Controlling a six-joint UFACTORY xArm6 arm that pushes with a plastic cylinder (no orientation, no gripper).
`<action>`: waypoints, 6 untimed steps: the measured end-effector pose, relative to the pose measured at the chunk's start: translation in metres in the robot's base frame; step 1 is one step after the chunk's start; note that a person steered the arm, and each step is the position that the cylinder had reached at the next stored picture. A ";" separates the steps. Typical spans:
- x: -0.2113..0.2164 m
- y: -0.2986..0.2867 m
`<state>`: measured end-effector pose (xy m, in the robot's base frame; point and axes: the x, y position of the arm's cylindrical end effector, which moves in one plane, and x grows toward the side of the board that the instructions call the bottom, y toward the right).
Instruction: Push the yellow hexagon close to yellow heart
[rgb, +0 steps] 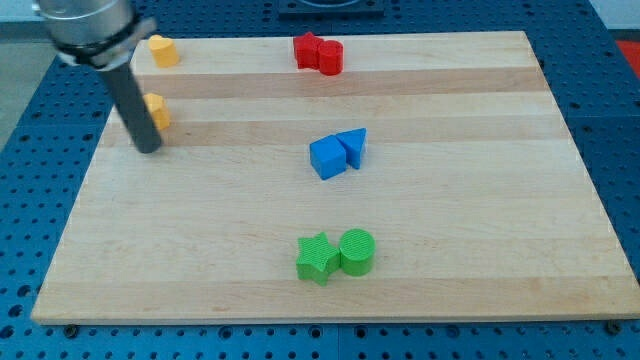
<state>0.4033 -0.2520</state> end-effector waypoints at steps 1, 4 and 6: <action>-0.033 -0.026; 0.010 0.015; -0.064 0.005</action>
